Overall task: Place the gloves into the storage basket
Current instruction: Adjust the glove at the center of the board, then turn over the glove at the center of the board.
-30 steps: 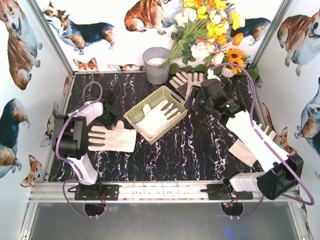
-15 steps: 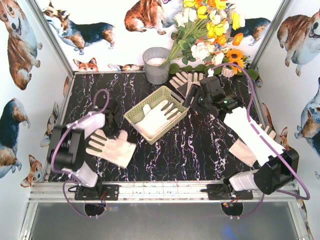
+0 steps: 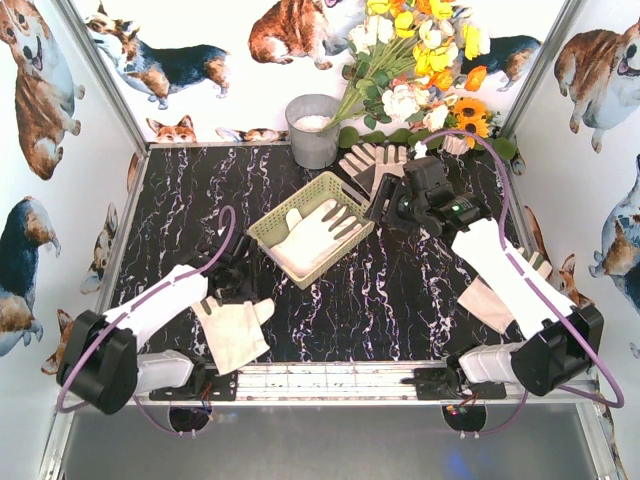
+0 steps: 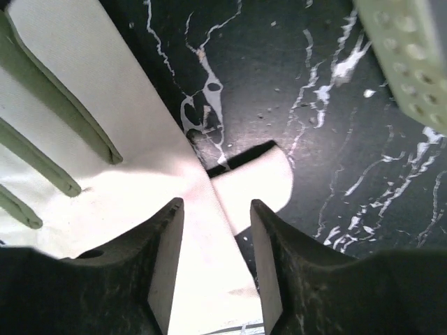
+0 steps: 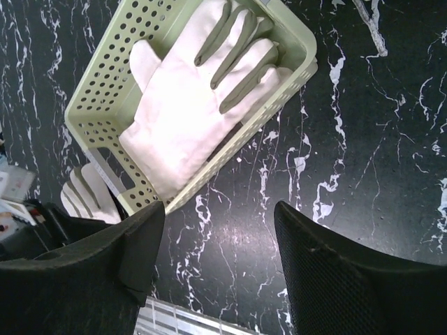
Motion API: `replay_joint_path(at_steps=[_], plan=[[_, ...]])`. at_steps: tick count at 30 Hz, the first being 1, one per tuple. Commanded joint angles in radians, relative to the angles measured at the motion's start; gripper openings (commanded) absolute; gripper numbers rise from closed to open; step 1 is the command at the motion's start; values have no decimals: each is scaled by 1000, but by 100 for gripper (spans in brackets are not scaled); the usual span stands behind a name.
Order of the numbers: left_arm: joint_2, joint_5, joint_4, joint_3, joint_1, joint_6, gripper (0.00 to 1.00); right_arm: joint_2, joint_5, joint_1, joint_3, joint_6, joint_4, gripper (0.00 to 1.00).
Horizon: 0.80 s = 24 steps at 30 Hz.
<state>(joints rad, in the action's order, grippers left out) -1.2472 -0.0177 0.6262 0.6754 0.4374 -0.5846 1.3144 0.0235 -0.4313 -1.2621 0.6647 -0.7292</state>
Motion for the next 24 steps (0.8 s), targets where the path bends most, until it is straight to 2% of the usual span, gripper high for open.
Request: replay_joint_path(at_steps=[1,6,12,18,24], plan=[[48,104,79,88,61,-32,42,-69,52,11,-31,-87,-14,66],[49,246,184,146,203,-140,49,-173,60,15,50,-124,19,67],[36,308,199,140,344,-225,61,-281,134,29,126,-125,42,71],[-107,264,170,128,357,-255,57,-301,192,29,153,-121,24,71],[-179,283,132,160,357,-251,56,-286,223,29,181,-110,29,71]])
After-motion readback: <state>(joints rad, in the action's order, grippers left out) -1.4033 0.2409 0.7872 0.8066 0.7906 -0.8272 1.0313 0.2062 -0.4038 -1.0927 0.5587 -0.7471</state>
